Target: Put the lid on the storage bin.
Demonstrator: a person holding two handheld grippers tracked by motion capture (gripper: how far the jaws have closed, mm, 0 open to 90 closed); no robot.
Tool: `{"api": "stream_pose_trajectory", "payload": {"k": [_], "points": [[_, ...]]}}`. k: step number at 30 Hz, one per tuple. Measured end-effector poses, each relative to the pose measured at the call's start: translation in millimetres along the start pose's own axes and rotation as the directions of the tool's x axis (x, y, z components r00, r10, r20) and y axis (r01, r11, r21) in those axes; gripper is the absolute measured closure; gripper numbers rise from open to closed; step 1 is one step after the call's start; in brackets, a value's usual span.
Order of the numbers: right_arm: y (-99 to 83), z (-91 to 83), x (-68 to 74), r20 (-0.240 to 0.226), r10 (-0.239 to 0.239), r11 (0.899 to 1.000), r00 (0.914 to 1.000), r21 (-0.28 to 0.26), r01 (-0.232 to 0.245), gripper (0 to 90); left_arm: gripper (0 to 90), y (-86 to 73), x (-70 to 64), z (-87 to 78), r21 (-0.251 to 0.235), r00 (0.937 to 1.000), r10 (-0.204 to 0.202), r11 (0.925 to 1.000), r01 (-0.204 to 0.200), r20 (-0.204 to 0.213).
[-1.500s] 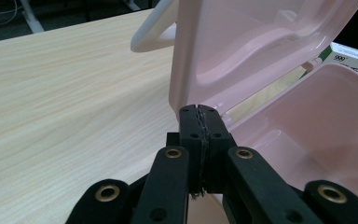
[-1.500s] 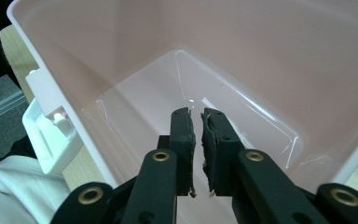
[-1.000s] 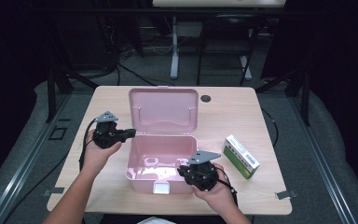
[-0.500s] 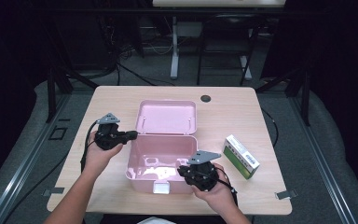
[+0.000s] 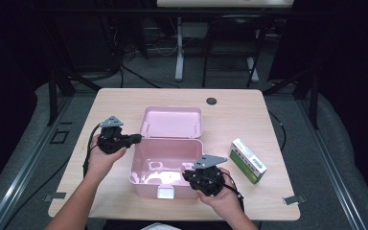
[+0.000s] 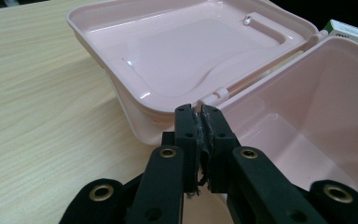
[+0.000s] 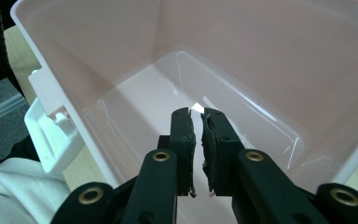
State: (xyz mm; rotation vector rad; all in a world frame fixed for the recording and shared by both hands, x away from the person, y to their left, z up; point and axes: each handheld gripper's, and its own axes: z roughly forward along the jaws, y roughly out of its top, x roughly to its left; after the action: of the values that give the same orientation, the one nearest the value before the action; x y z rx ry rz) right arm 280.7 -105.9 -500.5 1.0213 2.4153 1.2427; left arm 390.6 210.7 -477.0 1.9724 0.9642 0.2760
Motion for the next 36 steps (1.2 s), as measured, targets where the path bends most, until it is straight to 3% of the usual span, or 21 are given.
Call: {"api": "stream_pose_trajectory", "payload": {"k": [6, 11, 20, 26, 28, 32, 33, 36], "points": [[0.2, -0.6, -0.1, -0.004, 0.017, 1.000, 0.9998, -0.010, -0.017, 80.5, 86.1, 0.0, -0.6, 0.0, -0.002, 1.0000, 0.006, 1.0000, -0.006, -0.004], [3.3, -10.8, -0.9, 0.001, 0.020, 0.999, 0.9998, -0.047, -0.020, 78.9, 85.3, 0.0, -2.4, -1.1, -0.005, 0.9999, 0.004, 1.0000, -0.004, -0.009], [8.0, -25.9, -8.1, 0.010, 0.037, 0.996, 0.9993, -0.087, -0.036, 64.5, 71.3, 0.9, -4.6, -12.7, -0.004, 0.9997, -0.011, 0.9999, 0.011, 0.023], [8.6, -24.3, -14.3, -0.017, 0.079, 0.994, 0.9967, -0.069, -0.080, 53.7, 61.1, 0.9, -4.8, -18.3, -0.008, 0.9994, -0.020, 0.9998, 0.020, 0.030], [9.7, -22.9, -13.1, -0.012, 0.070, 0.995, 0.9975, -0.066, -0.071, 52.1, 56.6, 0.0, -3.4, -19.6, -0.016, 0.9996, -0.018, 0.9997, 0.018, 0.020], [12.6, -25.3, -12.1, -0.001, 0.024, 0.996, 0.9997, -0.088, -0.024, 50.0, 50.0, -1.7, -0.6, -22.7, 0.020, 0.9994, -0.017, 0.9997, 0.017, 0.032], [13.9, -27.0, -12.7, 0.004, 0.016, 0.995, 0.9999, -0.098, -0.015, 49.3, 49.3, -2.1, -0.1, -23.9, 0.025, 0.9998, -0.002, 0.9997, 0.002, 0.021], [17.9, -34.7, -18.3, 0.039, 0.020, 0.987, 0.9990, -0.161, -0.013, 47.3, 45.5, -2.4, 2.1, -27.9, 0.033, 0.9998, -0.009, 0.9994, 0.008, 0.016]]}}
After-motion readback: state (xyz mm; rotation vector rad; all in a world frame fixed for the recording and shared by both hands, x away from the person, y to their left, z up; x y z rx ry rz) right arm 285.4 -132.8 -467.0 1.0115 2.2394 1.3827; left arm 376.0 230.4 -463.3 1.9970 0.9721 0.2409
